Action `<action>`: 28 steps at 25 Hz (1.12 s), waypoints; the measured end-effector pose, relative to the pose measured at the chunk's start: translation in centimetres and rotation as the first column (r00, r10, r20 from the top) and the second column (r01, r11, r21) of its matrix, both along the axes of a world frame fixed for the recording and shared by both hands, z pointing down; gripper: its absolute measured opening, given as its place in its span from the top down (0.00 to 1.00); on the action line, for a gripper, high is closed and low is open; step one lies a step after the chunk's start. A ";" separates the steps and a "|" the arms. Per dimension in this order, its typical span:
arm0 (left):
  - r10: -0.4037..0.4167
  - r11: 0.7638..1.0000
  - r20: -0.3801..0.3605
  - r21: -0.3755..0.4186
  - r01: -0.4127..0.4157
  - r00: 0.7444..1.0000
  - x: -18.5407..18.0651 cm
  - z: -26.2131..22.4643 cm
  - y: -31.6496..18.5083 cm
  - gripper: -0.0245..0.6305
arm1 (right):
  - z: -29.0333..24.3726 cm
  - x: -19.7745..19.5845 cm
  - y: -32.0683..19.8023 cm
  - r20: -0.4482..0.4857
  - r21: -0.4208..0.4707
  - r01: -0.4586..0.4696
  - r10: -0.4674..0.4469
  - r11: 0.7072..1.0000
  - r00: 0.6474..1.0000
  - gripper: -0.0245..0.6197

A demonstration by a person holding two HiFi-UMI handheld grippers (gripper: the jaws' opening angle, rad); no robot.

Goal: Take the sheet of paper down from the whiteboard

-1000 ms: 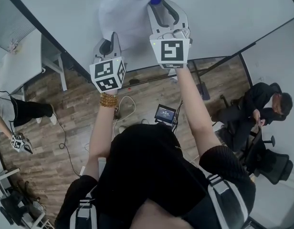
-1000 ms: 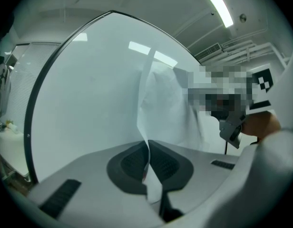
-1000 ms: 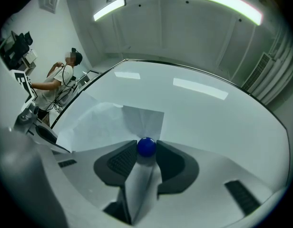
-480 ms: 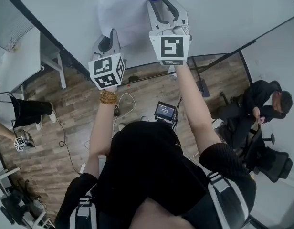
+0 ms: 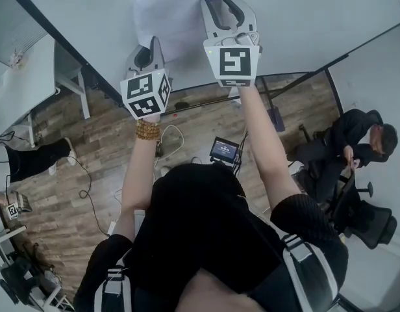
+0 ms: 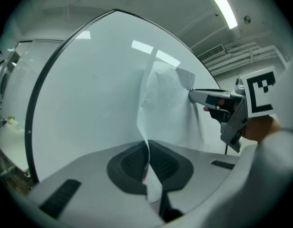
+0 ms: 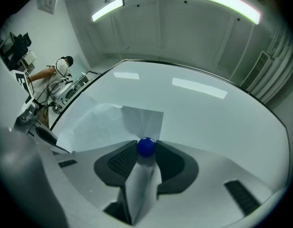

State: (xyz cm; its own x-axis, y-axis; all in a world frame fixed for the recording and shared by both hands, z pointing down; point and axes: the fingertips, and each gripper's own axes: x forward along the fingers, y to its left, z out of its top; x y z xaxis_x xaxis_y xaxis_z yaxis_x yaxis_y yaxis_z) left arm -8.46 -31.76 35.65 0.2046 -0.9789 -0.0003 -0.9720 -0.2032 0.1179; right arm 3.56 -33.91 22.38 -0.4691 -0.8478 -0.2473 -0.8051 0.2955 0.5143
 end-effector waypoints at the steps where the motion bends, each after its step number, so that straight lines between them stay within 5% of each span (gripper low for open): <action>1: 0.000 1.000 0.000 -0.001 0.000 1.000 0.0 0.0 0.0 0.95 | 0.0 0.0 0.0 0.000 0.000 0.000 0.000 1.000 1.000 0.78; 28: 0.002 1.000 -0.051 -0.015 -0.002 0.999 -0.1 0.0 -0.2 0.95 | 0.0 -0.1 -0.1 -0.006 -0.016 0.015 -0.015 1.000 1.000 0.78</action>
State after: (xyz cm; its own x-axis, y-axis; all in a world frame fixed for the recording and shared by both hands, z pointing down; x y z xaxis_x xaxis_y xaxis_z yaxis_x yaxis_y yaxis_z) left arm -8.61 -31.92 35.68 0.2065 -0.9784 0.0039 -0.9644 -0.2029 0.1699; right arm 3.49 -34.05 22.38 -0.4832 -0.8444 -0.2312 -0.7974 0.3154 0.5145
